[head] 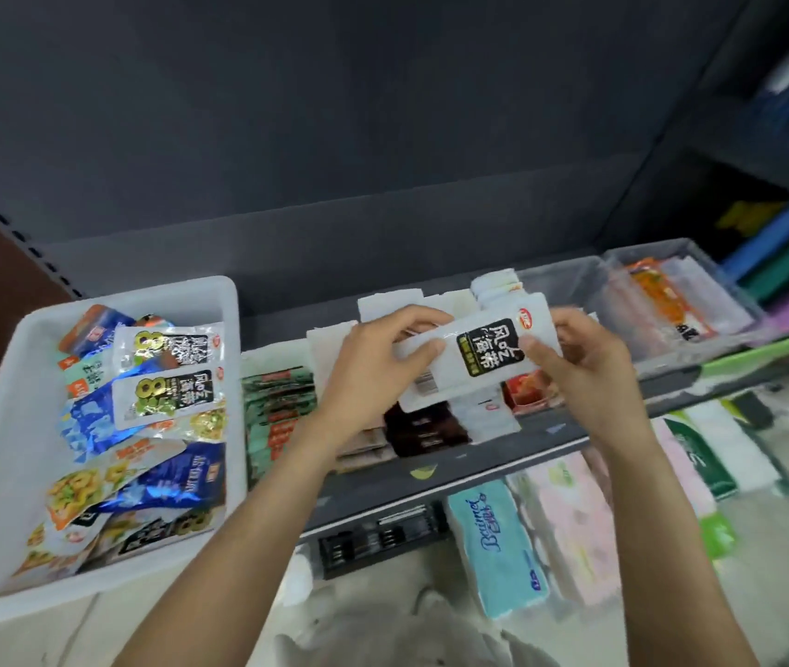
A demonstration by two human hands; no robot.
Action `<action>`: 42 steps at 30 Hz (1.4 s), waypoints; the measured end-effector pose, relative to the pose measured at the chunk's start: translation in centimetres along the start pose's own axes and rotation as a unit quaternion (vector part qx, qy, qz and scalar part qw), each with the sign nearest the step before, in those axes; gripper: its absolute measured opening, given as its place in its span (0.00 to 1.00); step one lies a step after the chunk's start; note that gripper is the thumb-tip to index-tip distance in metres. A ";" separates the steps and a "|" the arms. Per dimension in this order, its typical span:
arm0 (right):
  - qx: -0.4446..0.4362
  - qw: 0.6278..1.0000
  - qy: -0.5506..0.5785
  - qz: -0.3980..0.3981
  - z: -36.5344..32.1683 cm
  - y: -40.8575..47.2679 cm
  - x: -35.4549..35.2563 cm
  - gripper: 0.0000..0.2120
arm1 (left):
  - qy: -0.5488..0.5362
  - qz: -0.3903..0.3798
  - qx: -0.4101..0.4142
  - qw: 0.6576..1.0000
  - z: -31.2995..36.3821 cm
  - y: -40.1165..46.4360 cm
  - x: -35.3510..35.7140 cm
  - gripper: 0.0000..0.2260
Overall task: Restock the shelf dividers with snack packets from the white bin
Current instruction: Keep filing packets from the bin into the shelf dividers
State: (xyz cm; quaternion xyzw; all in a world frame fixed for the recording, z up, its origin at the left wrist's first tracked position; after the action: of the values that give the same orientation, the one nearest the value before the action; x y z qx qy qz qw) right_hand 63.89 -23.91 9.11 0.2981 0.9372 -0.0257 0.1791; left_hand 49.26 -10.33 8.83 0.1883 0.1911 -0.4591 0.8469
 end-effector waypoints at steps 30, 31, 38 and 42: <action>-0.005 0.981 -0.159 -0.114 7.2 4.4 1.0 0.13 | 0.386 0.000 -0.041 0.922 -3.3 6.4 6.5 0.05; -0.041 0.967 -0.232 -0.095 6.3 4.6 1.3 0.12 | 0.412 -0.010 -0.051 0.910 -3.8 6.5 6.4 0.06; -0.001 0.904 -0.398 -0.160 8.8 6.0 5.3 0.12 | 0.447 -0.105 -0.079 0.885 -5.3 5.9 8.6 0.13; -0.038 0.930 -0.353 -0.100 7.3 4.9 3.6 0.12 | 0.365 -0.018 -0.044 0.930 -3.5 4.0 6.8 0.13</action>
State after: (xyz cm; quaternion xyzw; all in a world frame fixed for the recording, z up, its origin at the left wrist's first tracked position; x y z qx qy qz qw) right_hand 66.27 -18.99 1.34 0.1672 0.8388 -0.1116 0.5059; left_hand 55.57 -11.35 3.04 0.3016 0.5103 -0.3647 0.7181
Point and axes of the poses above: each hand's wrist, its own y-axis towards the middle knuckle, its own x-axis out of the palm, z = x × y, the point moved 10 cm from there along y, towards the middle knuckle, and after that the axes turned 10 degrees about -z, right-handed, at the moved point
